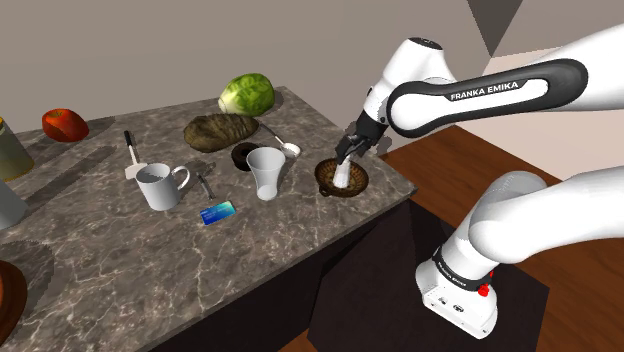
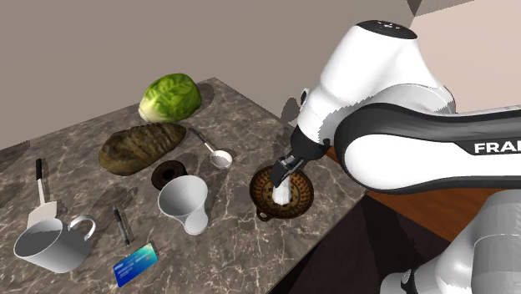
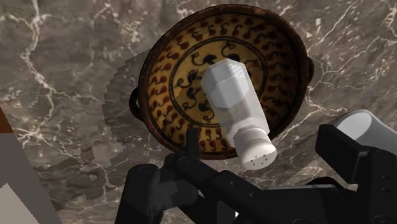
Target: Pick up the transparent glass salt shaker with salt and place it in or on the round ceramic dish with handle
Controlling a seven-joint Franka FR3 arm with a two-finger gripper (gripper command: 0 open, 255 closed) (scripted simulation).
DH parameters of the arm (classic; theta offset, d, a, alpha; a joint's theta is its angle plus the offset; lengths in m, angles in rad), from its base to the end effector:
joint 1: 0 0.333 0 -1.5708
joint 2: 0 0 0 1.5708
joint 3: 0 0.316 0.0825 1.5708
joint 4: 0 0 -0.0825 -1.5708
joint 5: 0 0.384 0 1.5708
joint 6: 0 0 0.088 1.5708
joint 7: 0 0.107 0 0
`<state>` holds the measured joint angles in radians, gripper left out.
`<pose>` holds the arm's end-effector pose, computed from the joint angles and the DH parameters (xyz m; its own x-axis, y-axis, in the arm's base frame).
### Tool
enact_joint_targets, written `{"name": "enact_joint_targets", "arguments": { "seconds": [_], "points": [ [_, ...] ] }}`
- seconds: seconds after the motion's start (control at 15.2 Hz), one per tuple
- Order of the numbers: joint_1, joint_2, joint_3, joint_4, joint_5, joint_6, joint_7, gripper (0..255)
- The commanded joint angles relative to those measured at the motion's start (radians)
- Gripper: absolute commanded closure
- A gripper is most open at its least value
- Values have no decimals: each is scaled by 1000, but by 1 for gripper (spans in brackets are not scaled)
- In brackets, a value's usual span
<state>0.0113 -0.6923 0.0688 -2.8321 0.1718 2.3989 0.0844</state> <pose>0.3414 0.0267 0.4102 0.9606 -0.1367 0.2419 -0.1098 -0.9865 -0.1214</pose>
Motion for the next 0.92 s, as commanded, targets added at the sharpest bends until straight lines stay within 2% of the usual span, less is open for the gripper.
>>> {"name": "enact_joint_targets", "arguments": {
  "seconds": [0.0, 0.07, 0.33, 0.86],
  "points": [
    [0, 0, 0, 0, 0, 0, 0, 0],
    [0, 0, 0, 0, 0, 0, 0, 0],
    [-13, -109, -12, 63, -20, -172, 7, 0],
    [-13, -109, -12, 63, -20, -172, 7, 0]
  ]
}}
